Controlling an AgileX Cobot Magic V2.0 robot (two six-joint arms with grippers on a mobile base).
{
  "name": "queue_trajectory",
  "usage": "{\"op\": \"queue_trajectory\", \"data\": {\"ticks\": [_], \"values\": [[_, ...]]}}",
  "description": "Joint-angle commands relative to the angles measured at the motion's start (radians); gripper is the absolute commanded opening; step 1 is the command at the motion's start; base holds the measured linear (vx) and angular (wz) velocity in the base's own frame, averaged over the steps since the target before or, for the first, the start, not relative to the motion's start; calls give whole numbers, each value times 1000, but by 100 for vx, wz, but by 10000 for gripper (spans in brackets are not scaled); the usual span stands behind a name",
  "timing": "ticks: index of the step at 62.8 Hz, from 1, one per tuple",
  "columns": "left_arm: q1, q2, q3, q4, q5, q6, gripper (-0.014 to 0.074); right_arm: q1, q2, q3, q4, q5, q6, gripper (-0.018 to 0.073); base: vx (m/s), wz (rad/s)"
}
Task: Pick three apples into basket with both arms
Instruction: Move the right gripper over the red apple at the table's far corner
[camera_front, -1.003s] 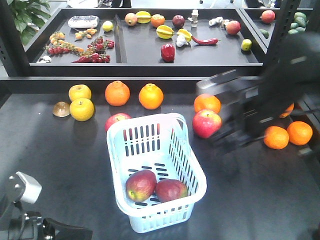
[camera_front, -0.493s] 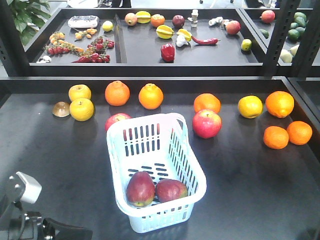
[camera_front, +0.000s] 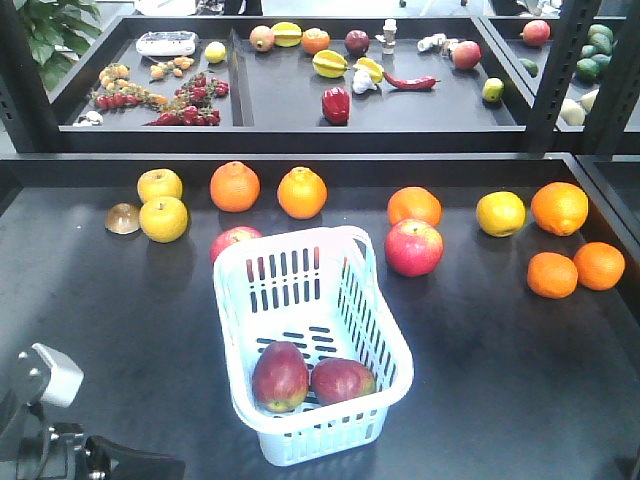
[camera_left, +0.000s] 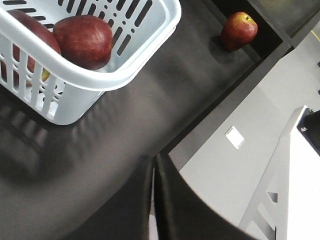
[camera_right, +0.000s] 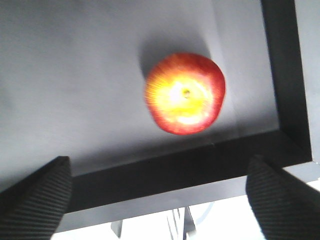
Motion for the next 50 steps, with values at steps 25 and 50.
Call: {"op": "queue_trajectory", "data": {"ticks": [25,50], "values": [[0,-13,-21,-52,-27,-5,-6,-6,115,-19,-45,-61,8,634,0,0],[0,-13,-21,-52,-27,-5,-6,-6,179,-19,-52,-107,8,623,0,0]]}}
